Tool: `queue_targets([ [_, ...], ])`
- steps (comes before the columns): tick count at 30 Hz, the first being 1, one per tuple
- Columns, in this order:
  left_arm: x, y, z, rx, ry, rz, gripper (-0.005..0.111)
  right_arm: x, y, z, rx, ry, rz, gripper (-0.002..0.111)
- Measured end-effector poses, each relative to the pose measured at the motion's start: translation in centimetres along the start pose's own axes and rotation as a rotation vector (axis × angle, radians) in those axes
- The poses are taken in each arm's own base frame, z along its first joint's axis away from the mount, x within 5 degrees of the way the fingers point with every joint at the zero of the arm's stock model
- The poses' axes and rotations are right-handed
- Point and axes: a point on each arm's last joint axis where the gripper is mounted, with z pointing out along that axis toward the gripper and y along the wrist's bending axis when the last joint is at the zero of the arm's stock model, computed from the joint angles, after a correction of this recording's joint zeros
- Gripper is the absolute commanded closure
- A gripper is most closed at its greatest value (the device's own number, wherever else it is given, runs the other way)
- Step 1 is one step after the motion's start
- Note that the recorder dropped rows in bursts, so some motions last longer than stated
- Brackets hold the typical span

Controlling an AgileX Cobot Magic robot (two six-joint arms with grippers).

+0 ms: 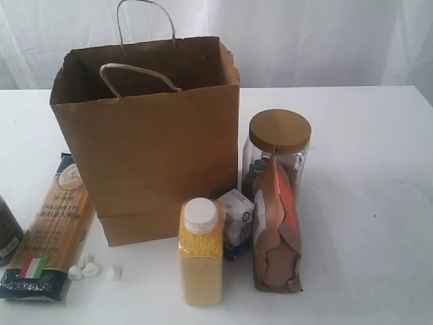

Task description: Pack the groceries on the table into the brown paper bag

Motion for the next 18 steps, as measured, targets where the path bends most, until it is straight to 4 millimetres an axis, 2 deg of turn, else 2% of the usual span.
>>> queue_targets([
  [3, 0.0, 0.0, 0.0, 0.0, 0.0, 0.0, 0.107, 4.6, -3.0, 2.1, 0.121, 0.206, -0.155, 0.108],
  [6, 0.0, 0.0, 0.0, 0.0, 0.0, 0.0, 0.107, 10.2, -7.0, 2.4, 0.216, 0.592, -0.526, 0.108],
  [7, 0.0, 0.0, 0.0, 0.0, 0.0, 0.0, 0.107, 12.5, -8.8, 1.8, 0.223, 0.777, -0.659, 0.108],
  [9, 0.0, 0.0, 0.0, 0.0, 0.0, 0.0, 0.107, 16.5, -12.2, -0.7, 0.184, 1.128, -0.856, 0.108],
  [10, 0.0, 0.0, 0.0, 0.0, 0.0, 0.0, 0.107, 18.5, -14.1, -2.6, 0.165, 1.32, -0.899, 0.108],
  [13, 0.0, 0.0, 0.0, 0.0, 0.0, 0.0, 0.107, 22.8, -18.6, -9.9, 0.183, 1.842, -0.826, 0.108],
  [15, 0.0, 0.0, 0.0, 0.0, 0.0, 0.0, 0.107, 23.9, -20.1, -13.6, 0.26, 2.089, -0.704, 0.108],
  [18, 0.0, 0.0, 0.0, 0.0, 0.0, 0.0, 0.107, 24.0, -20.6, -16.6, 0.386, 2.294, -0.558, 0.108],
])
